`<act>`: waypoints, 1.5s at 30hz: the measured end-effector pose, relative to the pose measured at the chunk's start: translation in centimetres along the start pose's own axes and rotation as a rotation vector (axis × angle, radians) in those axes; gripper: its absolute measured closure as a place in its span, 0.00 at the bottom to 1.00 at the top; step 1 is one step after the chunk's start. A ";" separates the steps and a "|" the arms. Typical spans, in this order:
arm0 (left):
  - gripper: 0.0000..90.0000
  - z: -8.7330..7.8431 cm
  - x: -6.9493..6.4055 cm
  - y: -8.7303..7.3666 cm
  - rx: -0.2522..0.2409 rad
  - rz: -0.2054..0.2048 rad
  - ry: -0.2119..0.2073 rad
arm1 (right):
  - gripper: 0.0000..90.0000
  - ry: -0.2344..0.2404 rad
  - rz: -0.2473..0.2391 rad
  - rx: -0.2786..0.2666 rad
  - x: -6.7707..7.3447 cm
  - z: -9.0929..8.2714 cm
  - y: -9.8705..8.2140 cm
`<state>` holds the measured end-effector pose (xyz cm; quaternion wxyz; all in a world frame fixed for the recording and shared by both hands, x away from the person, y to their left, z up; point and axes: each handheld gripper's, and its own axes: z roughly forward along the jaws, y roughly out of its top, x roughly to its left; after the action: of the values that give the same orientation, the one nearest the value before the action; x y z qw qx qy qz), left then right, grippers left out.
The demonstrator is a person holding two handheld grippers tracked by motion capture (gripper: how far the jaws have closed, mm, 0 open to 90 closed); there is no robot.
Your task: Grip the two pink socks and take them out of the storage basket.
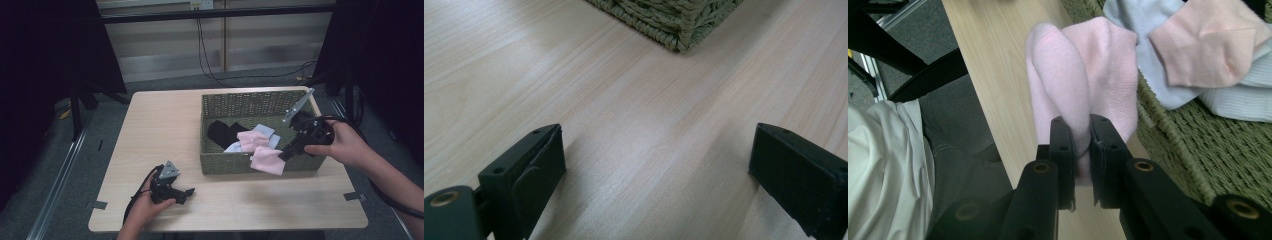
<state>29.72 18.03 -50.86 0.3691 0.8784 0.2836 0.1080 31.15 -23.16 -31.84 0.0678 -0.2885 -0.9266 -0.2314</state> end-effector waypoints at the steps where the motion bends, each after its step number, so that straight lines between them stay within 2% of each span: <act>1: 0.08 0.0 0.0 0.0 0.001 -0.001 0.001 | 0.90 0.002 -0.001 0.002 0.0 0.1 0.0; 12: 0.08 0.0 0.0 0.0 0.000 0.000 0.001 | 0.90 0.020 -0.021 0.011 0.4 1.9 -0.6; 22: 0.08 0.0 0.0 0.0 0.002 0.002 0.000 | 0.90 0.027 -0.020 0.024 0.7 3.6 -1.1; 31: 0.08 0.0 0.0 0.0 0.000 0.000 0.001 | 0.89 0.005 -0.021 0.048 0.4 5.3 -1.7; 45: 0.08 0.0 0.0 0.0 0.003 0.001 0.001 | 0.88 0.001 -0.011 0.077 0.1 7.8 -2.5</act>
<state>29.70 18.04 -50.85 0.3677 0.8790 0.2835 0.1081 29.73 -21.24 -39.66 0.0778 -0.2803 -0.9365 -0.1960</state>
